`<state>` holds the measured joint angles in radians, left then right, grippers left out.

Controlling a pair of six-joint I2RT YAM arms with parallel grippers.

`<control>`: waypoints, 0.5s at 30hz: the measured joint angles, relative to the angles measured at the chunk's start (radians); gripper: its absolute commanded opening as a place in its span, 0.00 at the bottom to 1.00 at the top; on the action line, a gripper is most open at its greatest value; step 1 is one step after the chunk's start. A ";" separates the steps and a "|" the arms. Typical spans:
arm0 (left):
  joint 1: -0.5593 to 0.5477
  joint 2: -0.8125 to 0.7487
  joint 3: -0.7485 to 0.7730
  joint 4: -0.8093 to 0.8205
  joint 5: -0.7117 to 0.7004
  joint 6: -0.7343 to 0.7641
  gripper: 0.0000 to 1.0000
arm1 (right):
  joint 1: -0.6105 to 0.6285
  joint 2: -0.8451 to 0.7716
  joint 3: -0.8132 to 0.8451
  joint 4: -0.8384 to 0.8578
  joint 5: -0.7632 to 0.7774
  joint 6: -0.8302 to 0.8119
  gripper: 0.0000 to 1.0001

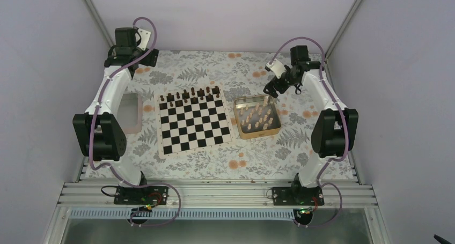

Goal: Set up the chess pieces on the board
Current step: Pick up the chess piece from the storage box.

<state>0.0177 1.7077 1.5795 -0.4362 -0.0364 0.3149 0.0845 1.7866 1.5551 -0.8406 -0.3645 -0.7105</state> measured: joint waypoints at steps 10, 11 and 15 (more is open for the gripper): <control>0.000 -0.011 0.000 0.001 -0.001 -0.001 1.00 | 0.012 0.000 -0.029 -0.044 0.013 -0.019 0.93; 0.000 -0.011 0.000 0.001 -0.002 -0.001 1.00 | 0.013 0.000 -0.029 -0.047 0.014 -0.019 0.92; 0.000 -0.011 0.000 0.001 -0.008 -0.001 1.00 | 0.016 0.000 -0.029 -0.059 0.016 -0.024 0.68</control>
<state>0.0177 1.6966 1.5791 -0.4351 -0.0444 0.3141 0.1001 1.7870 1.5257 -0.8993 -0.3481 -0.7349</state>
